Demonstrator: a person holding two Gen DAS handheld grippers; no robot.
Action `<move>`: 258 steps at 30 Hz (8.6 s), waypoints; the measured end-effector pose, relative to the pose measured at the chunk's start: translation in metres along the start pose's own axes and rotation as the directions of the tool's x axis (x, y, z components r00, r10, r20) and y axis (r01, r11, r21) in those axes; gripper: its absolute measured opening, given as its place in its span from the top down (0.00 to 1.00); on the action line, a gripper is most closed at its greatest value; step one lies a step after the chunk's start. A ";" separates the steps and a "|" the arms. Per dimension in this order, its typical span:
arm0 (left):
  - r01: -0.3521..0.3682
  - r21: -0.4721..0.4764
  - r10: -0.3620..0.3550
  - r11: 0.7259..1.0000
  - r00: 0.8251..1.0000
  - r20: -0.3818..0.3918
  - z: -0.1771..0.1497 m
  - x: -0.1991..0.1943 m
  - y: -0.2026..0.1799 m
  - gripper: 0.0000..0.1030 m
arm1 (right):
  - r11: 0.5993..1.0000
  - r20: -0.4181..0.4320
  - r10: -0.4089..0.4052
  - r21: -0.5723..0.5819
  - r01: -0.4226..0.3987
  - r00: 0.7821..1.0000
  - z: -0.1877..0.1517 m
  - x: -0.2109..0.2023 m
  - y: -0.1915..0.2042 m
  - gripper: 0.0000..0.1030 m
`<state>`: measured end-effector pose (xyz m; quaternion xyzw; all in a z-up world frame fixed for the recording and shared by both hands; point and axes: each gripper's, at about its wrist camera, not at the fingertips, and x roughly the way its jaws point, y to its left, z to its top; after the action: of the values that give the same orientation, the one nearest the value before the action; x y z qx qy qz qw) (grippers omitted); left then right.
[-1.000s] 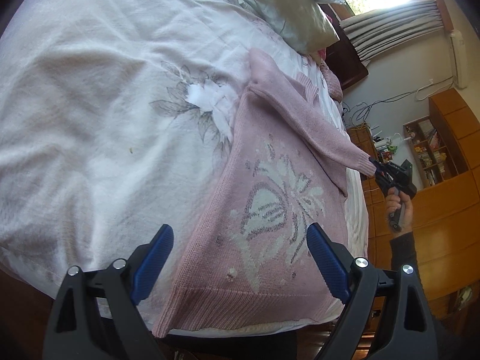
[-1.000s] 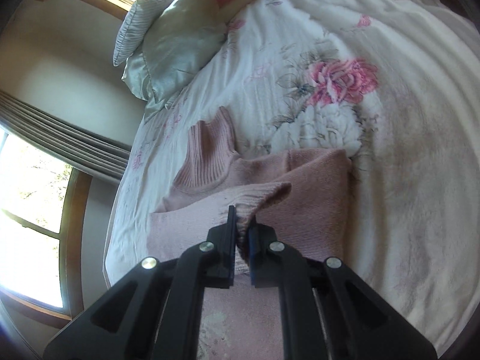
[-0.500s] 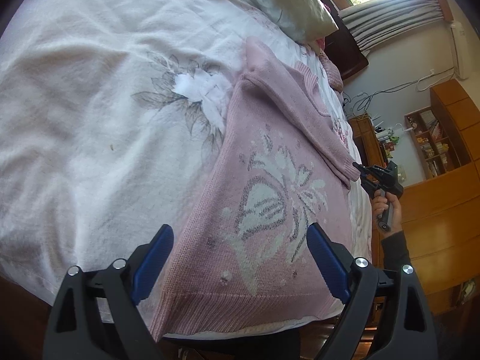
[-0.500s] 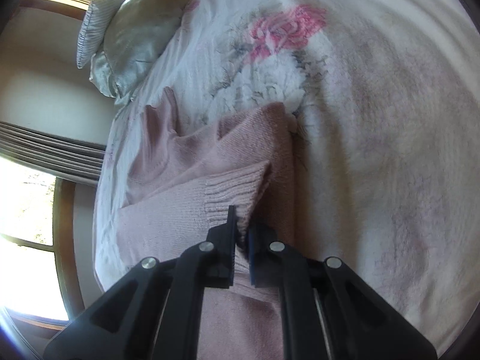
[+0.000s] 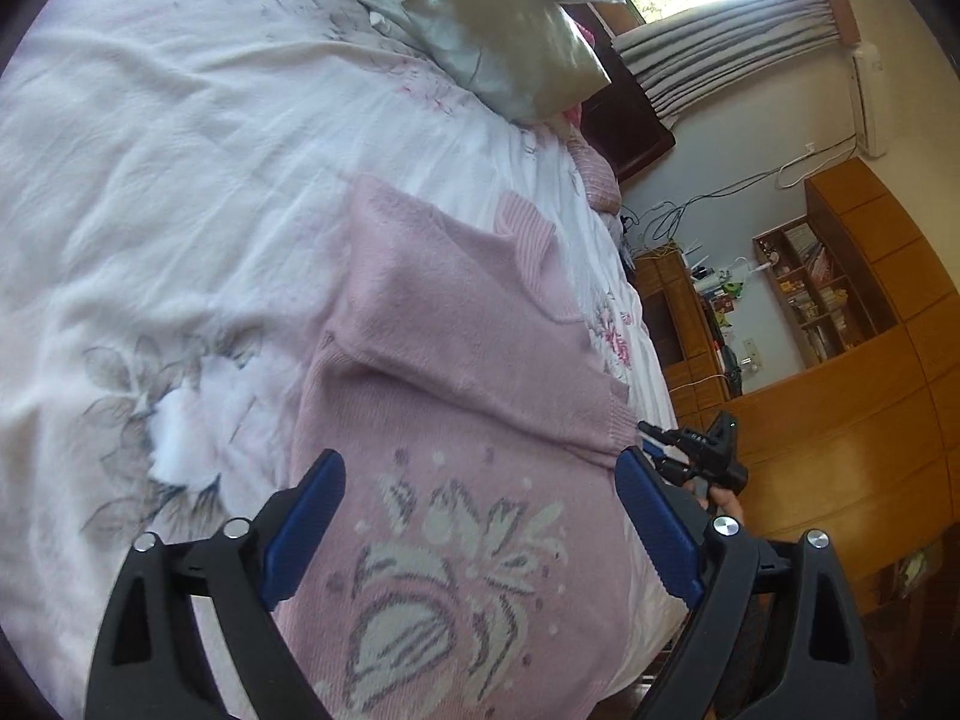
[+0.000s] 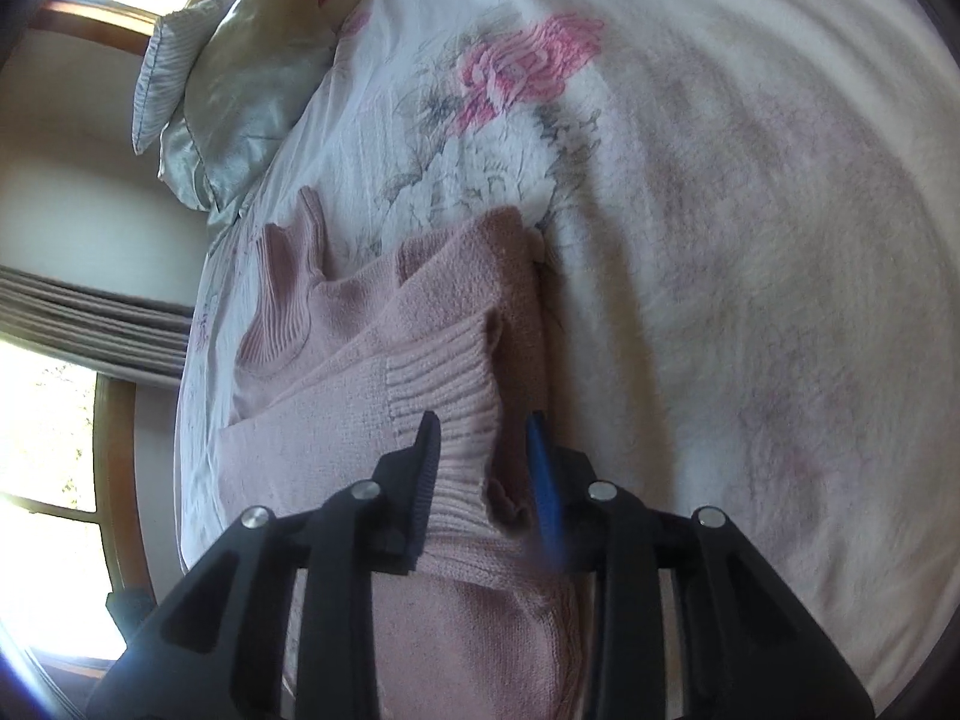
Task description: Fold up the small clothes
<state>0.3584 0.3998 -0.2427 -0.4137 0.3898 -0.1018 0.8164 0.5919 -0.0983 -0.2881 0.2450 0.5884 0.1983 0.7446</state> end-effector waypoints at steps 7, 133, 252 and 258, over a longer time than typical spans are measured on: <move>0.069 -0.031 -0.072 0.997 0.993 -0.094 0.057 0.074 0.002 0.11 | 0.987 0.146 -0.091 -0.120 0.109 0.985 -0.015 -0.026 0.020 0.75; 0.023 0.083 0.010 0.996 0.928 -0.373 0.000 0.132 -0.028 0.94 | 0.956 -0.142 0.253 -0.118 -0.270 0.957 -0.114 0.023 0.101 0.91; 0.528 -0.276 -0.535 0.803 0.843 0.057 -0.224 -0.205 0.031 0.94 | 0.744 0.164 0.660 -0.002 -0.669 0.733 -0.369 -0.241 -0.036 0.94; 0.552 -0.341 -0.540 0.761 0.830 0.139 -0.156 -0.166 0.033 0.93 | 0.787 0.178 0.608 -0.010 -0.617 0.774 -0.292 -0.226 -0.014 0.94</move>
<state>0.1288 0.4086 -0.2313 -0.6557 0.2512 -0.2536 0.6653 0.2562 -0.2032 -0.1746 0.4574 0.4150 0.3933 0.6811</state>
